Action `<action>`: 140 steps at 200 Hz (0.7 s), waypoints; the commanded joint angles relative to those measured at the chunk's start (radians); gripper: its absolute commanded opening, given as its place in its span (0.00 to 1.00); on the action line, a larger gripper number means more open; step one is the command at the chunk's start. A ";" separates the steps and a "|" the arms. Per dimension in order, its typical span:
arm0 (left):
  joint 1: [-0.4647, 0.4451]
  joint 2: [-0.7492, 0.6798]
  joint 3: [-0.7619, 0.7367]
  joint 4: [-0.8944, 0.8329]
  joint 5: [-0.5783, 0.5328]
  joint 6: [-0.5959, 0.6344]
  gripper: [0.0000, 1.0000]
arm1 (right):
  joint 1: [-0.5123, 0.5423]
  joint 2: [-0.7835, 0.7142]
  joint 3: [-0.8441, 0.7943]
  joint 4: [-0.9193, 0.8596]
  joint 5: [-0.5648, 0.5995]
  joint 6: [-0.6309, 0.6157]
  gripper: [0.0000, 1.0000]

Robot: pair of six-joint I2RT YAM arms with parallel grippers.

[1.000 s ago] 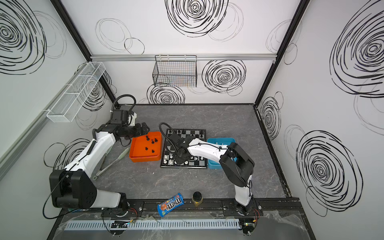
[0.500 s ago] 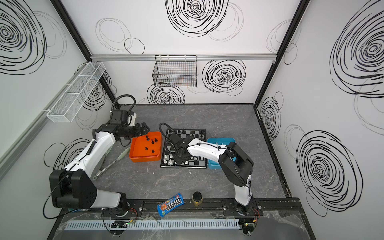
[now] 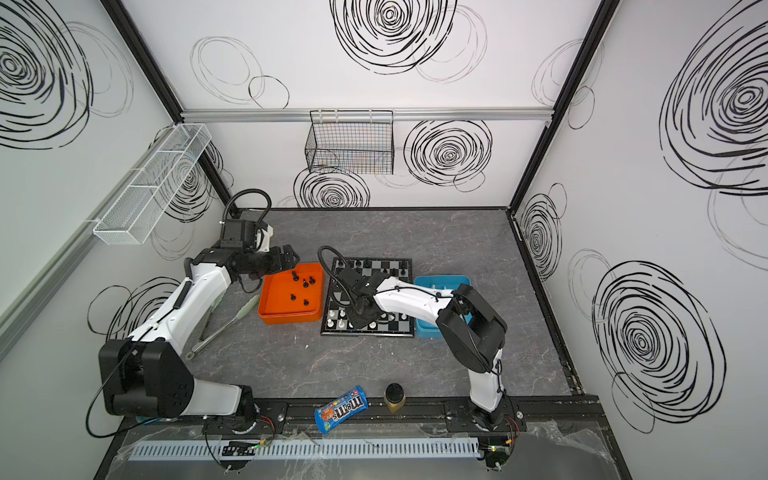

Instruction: Set up the chess pieces on the board

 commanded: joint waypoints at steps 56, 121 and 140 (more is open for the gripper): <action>0.011 -0.009 -0.014 0.033 0.011 -0.011 0.96 | 0.005 -0.023 0.021 -0.016 0.027 0.011 0.25; 0.011 -0.015 -0.018 0.033 0.011 -0.010 0.96 | 0.014 -0.027 0.031 -0.023 0.041 0.013 0.26; 0.011 -0.016 -0.019 0.032 0.011 -0.011 0.96 | 0.016 -0.025 0.037 -0.030 0.047 0.013 0.26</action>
